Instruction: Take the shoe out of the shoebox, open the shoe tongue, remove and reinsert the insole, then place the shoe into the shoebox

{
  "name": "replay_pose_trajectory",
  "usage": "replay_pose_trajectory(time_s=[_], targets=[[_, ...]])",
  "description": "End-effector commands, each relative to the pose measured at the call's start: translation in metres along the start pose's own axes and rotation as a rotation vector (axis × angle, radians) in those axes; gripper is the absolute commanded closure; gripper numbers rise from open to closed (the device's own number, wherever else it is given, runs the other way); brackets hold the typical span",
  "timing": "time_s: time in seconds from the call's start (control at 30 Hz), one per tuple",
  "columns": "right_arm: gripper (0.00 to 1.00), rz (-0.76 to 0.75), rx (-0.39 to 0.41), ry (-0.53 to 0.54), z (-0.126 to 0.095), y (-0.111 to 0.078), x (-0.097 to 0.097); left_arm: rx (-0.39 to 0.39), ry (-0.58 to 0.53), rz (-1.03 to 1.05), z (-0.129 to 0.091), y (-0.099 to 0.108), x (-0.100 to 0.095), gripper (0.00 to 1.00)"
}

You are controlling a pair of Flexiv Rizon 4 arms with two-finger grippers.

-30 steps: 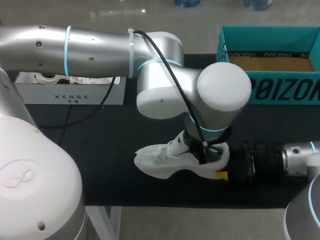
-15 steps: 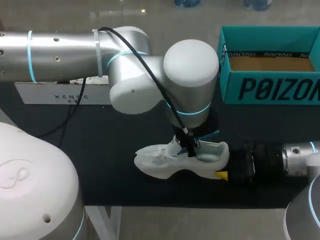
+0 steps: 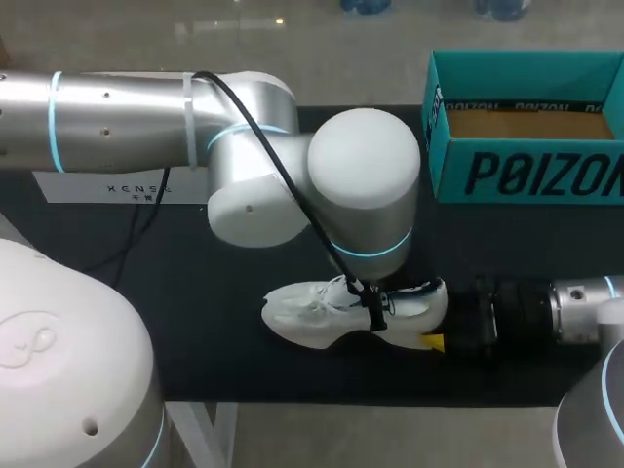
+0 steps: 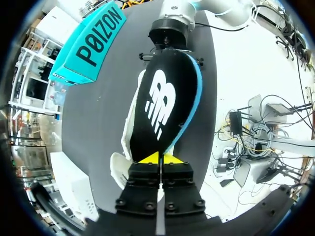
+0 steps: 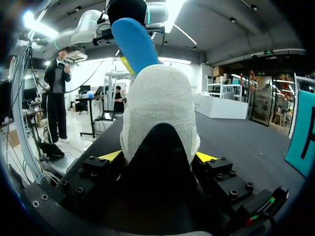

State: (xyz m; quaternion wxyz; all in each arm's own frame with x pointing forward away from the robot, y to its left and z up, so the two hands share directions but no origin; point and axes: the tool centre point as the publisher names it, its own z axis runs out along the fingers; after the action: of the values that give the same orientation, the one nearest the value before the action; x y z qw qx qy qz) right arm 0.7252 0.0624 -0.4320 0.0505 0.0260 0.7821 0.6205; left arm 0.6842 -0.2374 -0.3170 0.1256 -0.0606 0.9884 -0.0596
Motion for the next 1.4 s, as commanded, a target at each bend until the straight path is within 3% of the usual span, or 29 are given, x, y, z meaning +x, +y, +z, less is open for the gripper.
replay_pose_trajectory(time_s=[0.03,0.37,0.87,1.1,1.4], targets=[[1.00,0.001,0.003,-0.001,0.002,-0.001,0.001,-0.043,-0.006,0.011,0.002,-0.022,0.009,1.00],[1.00,0.001,0.003,-0.001,0.002,-0.001,0.001,-0.008,-0.007,0.015,-0.011,-0.040,0.018,1.00],[1.00,0.001,0.003,-0.001,0.002,-0.001,0.001,-0.006,0.005,-0.030,0.000,-0.045,0.015,1.00],[1.00,0.001,0.003,-0.001,0.002,-0.001,0.001,0.004,0.010,-0.036,0.003,-0.045,0.012,0.73],[1.00,0.001,0.003,-0.001,0.002,-0.001,0.001,0.006,0.018,-0.038,0.013,-0.047,0.011,0.76]])
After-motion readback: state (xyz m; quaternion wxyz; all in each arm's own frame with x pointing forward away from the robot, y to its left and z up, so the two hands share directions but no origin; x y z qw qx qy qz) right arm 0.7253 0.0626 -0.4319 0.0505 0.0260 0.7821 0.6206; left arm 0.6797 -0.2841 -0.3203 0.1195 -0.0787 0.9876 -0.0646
